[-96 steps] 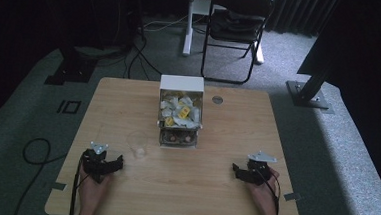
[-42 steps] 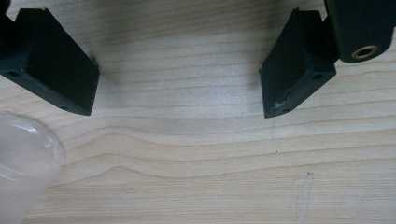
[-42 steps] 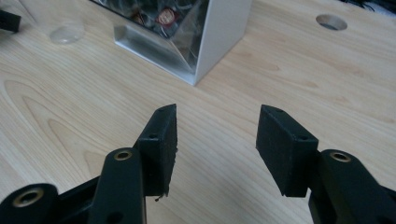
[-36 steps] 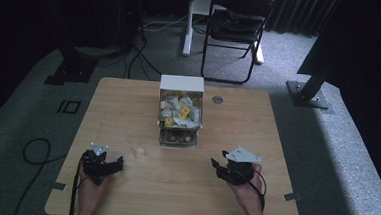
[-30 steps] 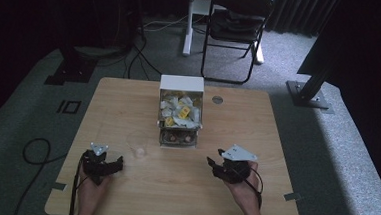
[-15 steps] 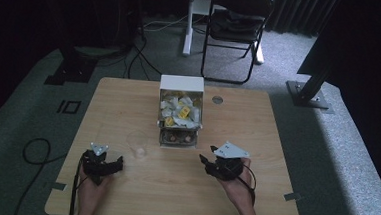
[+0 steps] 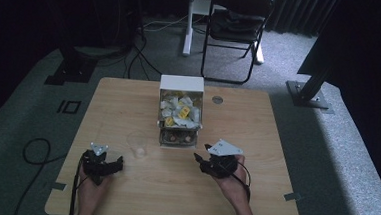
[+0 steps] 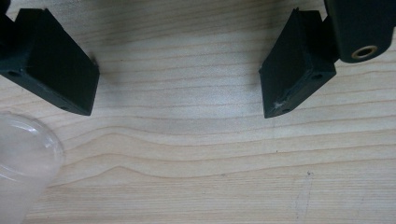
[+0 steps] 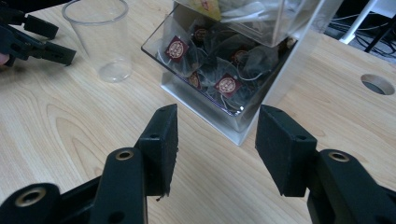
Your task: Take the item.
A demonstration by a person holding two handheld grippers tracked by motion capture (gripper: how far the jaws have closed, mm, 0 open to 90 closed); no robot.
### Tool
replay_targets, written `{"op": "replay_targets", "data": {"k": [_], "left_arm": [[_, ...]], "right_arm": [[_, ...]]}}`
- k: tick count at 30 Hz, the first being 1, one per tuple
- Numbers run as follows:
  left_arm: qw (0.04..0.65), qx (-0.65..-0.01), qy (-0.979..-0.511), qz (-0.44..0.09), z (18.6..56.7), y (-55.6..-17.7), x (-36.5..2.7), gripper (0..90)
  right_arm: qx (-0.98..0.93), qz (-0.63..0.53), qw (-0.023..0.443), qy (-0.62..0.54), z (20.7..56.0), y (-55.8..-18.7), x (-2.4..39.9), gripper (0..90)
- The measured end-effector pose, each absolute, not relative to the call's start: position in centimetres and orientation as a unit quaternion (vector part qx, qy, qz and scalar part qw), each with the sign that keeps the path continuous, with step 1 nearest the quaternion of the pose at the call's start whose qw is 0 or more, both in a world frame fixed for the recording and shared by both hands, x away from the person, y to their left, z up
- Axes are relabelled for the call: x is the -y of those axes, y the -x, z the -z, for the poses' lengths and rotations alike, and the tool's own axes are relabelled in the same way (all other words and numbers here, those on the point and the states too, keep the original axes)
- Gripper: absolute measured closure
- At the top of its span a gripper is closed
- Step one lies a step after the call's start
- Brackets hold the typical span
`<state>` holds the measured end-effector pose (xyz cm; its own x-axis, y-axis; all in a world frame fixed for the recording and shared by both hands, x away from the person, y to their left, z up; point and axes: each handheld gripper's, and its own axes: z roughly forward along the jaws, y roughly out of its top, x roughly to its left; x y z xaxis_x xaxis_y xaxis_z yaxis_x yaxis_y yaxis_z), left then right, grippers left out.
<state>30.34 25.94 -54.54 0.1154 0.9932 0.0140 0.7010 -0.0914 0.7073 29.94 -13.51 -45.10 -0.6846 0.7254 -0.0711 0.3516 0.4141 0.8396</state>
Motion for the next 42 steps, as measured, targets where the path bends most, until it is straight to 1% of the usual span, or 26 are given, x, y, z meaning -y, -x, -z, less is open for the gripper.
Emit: {"op": "replay_targets", "data": {"k": [18, 34, 42], "left_arm": [[0.280, -0.612, -0.693, -0.259, 54.5, -30.3, -26.0, 12.6], [0.281, -0.612, -0.693, -0.259, 54.5, -30.3, -26.0, 12.6], [0.281, -0.612, -0.692, -0.259, 54.5, -30.3, -25.9, 12.6]], "right_arm": [[-0.820, -0.435, 0.211, -0.306, 45.5, -30.7, 11.2, 52.0], [-0.823, -0.439, 0.208, -0.293, 46.0, -31.4, 10.0, 51.8], [-0.825, -0.441, 0.206, -0.287, 46.6, -32.1, 9.3, 49.9]]}}
